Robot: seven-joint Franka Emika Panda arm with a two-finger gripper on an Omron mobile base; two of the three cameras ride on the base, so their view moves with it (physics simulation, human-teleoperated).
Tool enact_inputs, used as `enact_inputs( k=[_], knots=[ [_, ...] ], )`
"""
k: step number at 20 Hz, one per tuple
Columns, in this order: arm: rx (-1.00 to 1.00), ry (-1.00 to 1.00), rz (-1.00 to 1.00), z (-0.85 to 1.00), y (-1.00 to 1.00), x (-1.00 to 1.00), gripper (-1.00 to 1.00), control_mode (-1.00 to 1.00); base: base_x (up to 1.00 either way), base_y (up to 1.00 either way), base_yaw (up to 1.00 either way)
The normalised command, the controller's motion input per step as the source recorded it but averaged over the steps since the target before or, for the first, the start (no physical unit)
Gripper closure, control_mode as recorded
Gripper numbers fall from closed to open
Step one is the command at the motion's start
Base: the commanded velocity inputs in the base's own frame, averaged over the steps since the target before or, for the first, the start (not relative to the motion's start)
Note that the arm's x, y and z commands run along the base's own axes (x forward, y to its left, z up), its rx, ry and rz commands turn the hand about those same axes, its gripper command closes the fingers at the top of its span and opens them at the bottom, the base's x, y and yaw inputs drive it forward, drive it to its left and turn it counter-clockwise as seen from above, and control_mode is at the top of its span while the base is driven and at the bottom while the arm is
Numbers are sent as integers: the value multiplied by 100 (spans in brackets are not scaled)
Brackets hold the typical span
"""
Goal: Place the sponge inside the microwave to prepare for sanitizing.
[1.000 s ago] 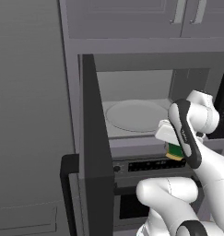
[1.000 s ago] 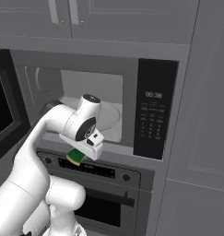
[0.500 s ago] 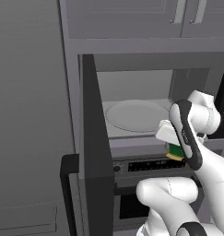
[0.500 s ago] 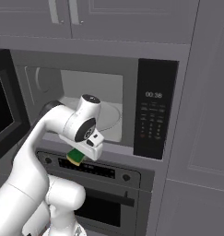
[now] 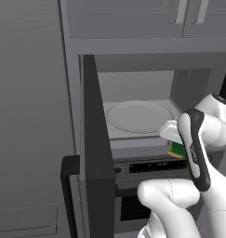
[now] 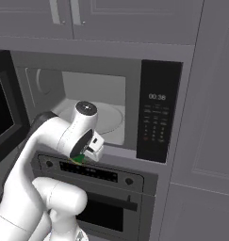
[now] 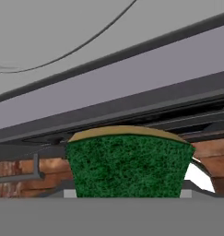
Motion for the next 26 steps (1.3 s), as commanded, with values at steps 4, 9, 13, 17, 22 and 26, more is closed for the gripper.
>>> enact_inputs(
  k=[4, 9, 13, 17, 22, 26],
  knots=[
    [0, -5, 0, 24, 12, 18, 100, -100, 0, 0, 0],
    [0, -4, 0, 20, 10, 32, 100, -100, 0, 0, 0],
    [0, -10, 0, 16, 12, 35, 100, -100, 0, 0, 0],
    [-3, -9, 0, 5, 12, 45, 100, -100, 0, 0, 0],
    [-6, -10, 0, 3, 13, 56, 100, -100, 0, 0, 0],
    [-9, -13, 0, 8, 10, 49, 100, -100, 0, 0, 0]
  ],
)
